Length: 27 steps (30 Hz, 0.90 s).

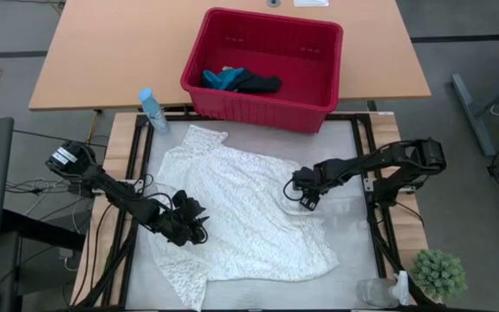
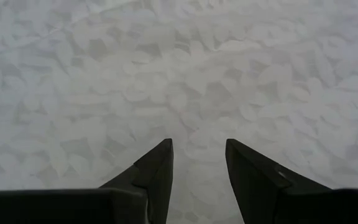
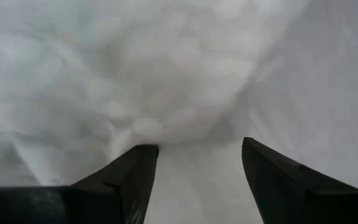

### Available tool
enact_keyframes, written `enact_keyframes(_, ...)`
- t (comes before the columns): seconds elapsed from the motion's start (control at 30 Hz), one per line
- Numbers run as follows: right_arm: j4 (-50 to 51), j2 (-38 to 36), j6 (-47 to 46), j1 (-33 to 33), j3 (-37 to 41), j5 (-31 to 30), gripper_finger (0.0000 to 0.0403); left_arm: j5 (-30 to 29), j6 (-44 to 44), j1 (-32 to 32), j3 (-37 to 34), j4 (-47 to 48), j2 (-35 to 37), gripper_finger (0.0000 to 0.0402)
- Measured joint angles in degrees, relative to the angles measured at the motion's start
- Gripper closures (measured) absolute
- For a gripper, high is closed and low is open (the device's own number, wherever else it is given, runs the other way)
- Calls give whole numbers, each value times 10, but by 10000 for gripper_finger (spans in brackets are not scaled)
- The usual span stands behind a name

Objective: Fold Laundry from Bin
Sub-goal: Fold the white shirt

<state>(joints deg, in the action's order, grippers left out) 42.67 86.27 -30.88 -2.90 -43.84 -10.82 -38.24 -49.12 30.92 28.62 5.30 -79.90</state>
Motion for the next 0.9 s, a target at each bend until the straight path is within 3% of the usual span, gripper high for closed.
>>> enact_keyframes(0.33, 51, -84, 24, -39, -4, -30, 139, 0, -6, 0, 0, 0, 0, 263)
enact_keyframes(0.53, 17, -144, 28, -62, 0, -31, 138, -1, 0, 0, 0, 1, 0, 263)
enact_keyframes(0.9, -131, -87, 24, -64, 77, -7, 138, -1, -4, 0, 0, 1, 0, 263)
